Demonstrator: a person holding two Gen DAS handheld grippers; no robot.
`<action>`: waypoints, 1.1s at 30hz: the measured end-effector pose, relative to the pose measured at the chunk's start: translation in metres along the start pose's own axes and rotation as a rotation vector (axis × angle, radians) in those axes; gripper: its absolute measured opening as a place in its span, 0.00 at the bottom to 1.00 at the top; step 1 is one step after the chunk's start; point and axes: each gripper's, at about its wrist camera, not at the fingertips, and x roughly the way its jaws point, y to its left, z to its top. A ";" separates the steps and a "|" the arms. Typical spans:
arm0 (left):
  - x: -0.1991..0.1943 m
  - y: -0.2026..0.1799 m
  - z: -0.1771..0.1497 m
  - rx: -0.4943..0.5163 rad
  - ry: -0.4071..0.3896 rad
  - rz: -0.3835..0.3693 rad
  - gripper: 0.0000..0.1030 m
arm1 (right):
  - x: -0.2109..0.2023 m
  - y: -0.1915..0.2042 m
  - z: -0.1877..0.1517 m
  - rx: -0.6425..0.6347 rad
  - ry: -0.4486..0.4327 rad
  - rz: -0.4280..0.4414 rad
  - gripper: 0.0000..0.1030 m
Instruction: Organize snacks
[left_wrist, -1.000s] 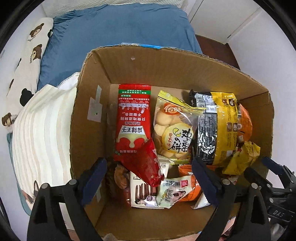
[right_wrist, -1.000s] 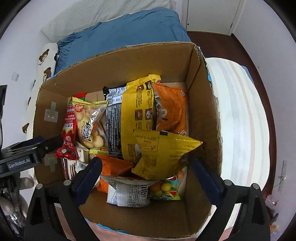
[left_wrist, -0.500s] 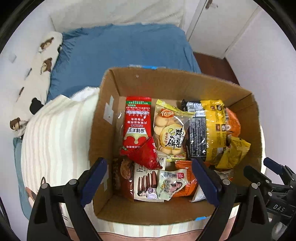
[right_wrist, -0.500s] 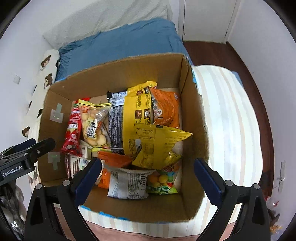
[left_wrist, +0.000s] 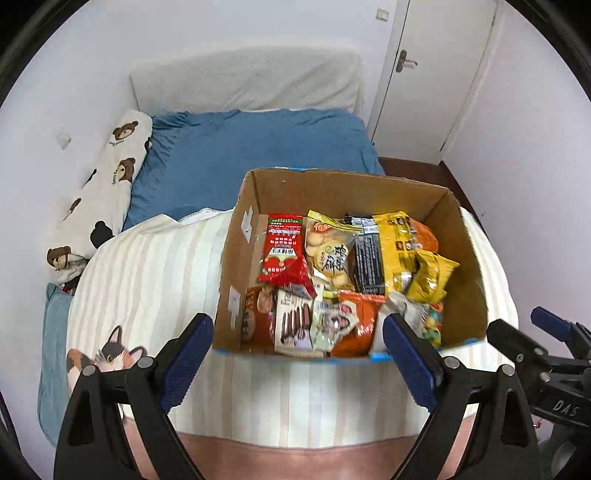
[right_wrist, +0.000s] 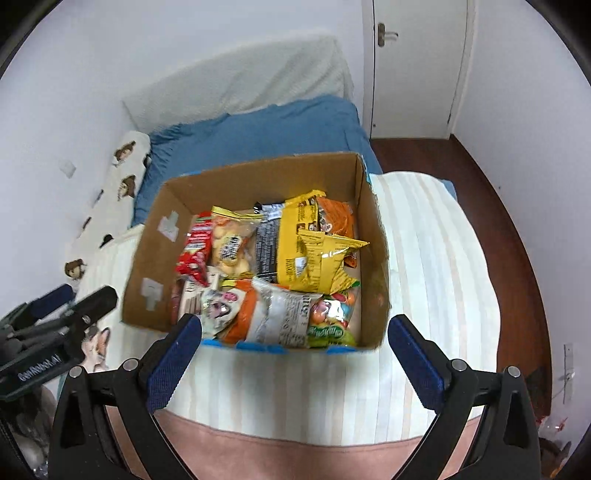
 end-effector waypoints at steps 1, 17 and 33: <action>-0.008 0.001 -0.005 -0.005 -0.011 0.000 0.91 | -0.009 0.002 -0.006 -0.003 -0.015 0.003 1.00; -0.132 -0.004 -0.088 0.016 -0.159 0.027 0.91 | -0.138 0.001 -0.091 0.014 -0.160 0.043 1.00; -0.188 -0.016 -0.113 0.030 -0.240 0.031 0.91 | -0.204 0.010 -0.125 -0.031 -0.249 0.023 1.00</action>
